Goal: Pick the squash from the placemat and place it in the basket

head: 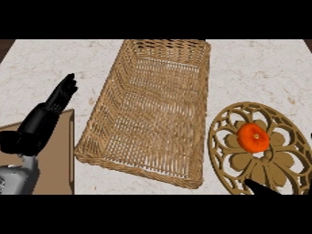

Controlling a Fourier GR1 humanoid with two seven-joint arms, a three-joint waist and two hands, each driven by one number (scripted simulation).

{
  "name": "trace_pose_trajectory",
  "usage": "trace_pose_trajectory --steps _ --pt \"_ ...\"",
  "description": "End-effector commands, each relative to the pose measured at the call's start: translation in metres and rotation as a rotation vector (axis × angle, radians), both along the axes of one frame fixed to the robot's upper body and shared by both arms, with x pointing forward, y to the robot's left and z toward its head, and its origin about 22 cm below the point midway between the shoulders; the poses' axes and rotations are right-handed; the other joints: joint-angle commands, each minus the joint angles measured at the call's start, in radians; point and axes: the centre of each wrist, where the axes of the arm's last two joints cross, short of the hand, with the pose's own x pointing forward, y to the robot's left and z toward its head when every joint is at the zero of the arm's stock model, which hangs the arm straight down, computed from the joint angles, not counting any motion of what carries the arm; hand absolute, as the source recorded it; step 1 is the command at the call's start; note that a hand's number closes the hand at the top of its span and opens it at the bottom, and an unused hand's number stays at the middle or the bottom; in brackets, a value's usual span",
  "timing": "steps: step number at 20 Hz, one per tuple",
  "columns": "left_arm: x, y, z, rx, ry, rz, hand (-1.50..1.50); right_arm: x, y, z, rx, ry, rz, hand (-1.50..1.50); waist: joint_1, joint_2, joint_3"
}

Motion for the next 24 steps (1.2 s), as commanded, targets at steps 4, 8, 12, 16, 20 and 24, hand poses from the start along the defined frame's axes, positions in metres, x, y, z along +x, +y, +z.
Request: trace_pose_trajectory --steps 4,8,12,16,20,24 --pt "-0.010 -0.005 0.000 -0.012 0.006 0.008 0.00 0.005 0.004 0.008 0.014 -0.056 0.039 -1.50 0.001 0.000 0.000" --pt "0.001 -0.008 -0.011 0.007 -0.011 0.003 0.00 -0.006 0.005 0.000 0.015 0.001 0.020 -1.50 -0.002 0.000 0.000" --pt "-0.010 0.006 0.015 0.003 -0.003 -0.002 0.00 0.007 0.015 0.004 -0.016 0.047 -0.027 -1.50 0.004 -0.001 0.000" --pt "0.004 -0.024 0.008 -0.018 0.001 0.016 0.00 0.035 0.030 0.002 -0.038 0.055 0.009 -1.50 0.003 0.001 0.000" --pt "0.005 -0.007 0.006 0.015 -0.005 0.003 0.00 0.039 0.001 -0.026 -0.030 0.059 -0.004 -1.50 0.001 0.001 0.000" --pt "-0.009 -0.012 -0.002 0.006 -0.012 0.000 0.00 0.022 0.011 -0.018 -0.027 0.093 -0.020 -1.50 0.000 0.000 0.000"
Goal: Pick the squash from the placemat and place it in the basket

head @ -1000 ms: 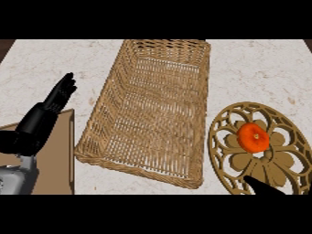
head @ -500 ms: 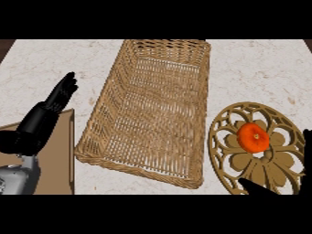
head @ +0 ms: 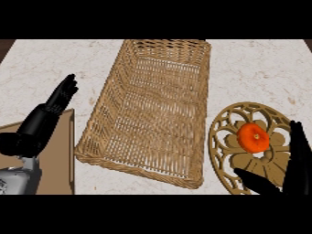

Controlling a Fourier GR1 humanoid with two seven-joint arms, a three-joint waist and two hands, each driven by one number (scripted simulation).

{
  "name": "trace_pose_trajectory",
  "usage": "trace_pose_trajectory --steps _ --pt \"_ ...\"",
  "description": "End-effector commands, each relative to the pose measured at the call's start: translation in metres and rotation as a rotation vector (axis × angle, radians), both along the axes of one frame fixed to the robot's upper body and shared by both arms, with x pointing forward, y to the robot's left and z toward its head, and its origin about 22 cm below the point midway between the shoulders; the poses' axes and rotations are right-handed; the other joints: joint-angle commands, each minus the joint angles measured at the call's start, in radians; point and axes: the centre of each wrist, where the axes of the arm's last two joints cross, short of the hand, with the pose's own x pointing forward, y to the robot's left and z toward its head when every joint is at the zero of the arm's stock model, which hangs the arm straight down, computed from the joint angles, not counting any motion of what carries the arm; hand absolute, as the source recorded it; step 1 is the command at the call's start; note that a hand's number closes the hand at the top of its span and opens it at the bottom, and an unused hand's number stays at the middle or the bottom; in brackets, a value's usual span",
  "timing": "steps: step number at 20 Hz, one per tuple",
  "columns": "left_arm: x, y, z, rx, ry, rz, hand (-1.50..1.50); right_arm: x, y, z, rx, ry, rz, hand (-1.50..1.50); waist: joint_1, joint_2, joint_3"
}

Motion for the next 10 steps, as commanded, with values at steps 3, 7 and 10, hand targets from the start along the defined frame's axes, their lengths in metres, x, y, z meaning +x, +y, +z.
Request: trace_pose_trajectory --steps 3,7,10 --pt "0.002 0.002 -0.005 0.005 0.009 0.000 0.00 0.009 -0.016 -0.015 0.006 0.052 -0.018 -1.50 0.000 0.000 0.000" --pt "-0.003 -0.001 0.010 0.006 -0.006 -0.009 0.00 0.031 -0.003 -0.017 0.008 0.079 -0.018 -1.50 0.003 0.000 0.000" --pt "-0.001 -0.025 0.011 -0.007 0.007 0.012 0.00 0.035 0.000 -0.020 0.023 0.091 -0.022 -1.50 0.002 0.000 0.000"
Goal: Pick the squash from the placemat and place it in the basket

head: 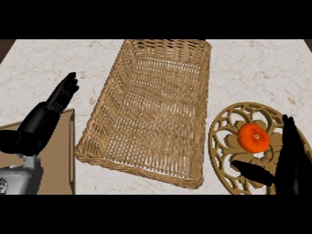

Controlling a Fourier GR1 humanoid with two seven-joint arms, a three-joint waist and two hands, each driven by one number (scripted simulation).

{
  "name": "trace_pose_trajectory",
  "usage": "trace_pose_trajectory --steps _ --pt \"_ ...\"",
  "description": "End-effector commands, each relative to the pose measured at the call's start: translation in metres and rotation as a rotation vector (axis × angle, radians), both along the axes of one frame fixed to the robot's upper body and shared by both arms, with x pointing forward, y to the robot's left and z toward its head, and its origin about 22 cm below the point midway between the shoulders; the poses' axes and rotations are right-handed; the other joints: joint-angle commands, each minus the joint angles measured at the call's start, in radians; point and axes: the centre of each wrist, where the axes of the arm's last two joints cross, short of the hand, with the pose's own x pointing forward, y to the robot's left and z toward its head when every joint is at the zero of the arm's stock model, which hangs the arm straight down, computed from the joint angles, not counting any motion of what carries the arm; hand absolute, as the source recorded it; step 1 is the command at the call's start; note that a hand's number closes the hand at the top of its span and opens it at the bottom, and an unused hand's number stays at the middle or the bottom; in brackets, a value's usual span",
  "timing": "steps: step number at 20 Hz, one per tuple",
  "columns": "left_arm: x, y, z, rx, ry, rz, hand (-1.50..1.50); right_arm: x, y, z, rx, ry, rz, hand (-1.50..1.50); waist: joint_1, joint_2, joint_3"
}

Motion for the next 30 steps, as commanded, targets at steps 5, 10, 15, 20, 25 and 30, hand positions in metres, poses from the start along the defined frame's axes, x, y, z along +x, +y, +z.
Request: trace_pose_trajectory --steps 5,10,15,20,25,30 --pt "0.005 0.008 -0.005 -0.004 0.011 -0.008 0.00 0.019 -0.006 -0.023 0.033 0.052 0.026 -1.50 0.000 0.000 0.000" --pt "0.010 0.012 0.002 -0.001 -0.015 0.015 0.00 0.009 0.000 -0.039 0.052 0.068 0.100 1.50 -0.001 0.000 0.000" --pt "0.009 0.021 0.002 0.012 0.001 0.006 0.00 0.029 0.010 -0.031 0.026 0.112 0.117 1.50 0.003 0.001 0.000" --pt "0.000 -0.001 0.010 -0.001 0.011 -0.005 0.00 0.023 0.003 -0.041 -0.121 0.141 0.157 1.50 0.009 -0.001 0.000" --pt "-0.002 0.006 -0.013 -0.005 -0.007 -0.004 0.00 0.032 0.001 -0.035 -0.210 0.080 0.130 1.50 0.003 0.001 0.000" --pt "0.005 -0.012 -0.004 0.001 -0.009 -0.069 0.00 0.000 0.118 -0.029 -0.296 0.146 0.527 1.50 0.078 0.006 -0.006"
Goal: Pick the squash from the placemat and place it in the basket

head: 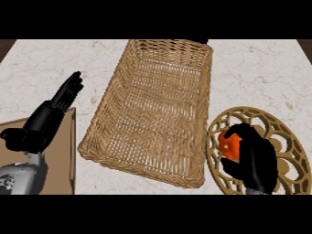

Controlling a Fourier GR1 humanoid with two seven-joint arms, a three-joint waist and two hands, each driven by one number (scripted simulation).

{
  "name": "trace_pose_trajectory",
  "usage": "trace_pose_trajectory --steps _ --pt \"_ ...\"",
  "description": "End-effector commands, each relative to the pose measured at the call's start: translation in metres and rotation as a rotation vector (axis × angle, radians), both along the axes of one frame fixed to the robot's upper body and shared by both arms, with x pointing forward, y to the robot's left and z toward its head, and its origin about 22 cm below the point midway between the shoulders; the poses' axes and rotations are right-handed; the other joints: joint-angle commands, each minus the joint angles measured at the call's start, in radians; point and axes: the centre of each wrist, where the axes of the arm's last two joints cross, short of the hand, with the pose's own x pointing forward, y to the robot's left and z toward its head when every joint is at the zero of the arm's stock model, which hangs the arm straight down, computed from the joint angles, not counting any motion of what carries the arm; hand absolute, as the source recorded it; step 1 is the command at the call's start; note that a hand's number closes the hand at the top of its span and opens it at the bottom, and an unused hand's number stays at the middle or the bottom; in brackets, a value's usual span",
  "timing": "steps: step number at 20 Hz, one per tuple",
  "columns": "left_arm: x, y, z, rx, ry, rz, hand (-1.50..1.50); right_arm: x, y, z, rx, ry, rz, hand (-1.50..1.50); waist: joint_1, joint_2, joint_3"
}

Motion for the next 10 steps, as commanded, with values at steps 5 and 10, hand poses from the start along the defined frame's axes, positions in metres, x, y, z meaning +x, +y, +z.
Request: trace_pose_trajectory --steps 5,10 --pt "0.009 -0.015 0.007 0.014 -0.014 -0.073 0.00 -0.052 0.128 -0.009 -0.055 0.207 0.450 1.50 0.089 0.032 0.029" --pt "0.010 -0.003 0.005 0.004 -0.010 -0.042 0.00 -0.089 0.161 0.021 0.183 0.151 0.494 1.50 0.057 0.026 0.033"
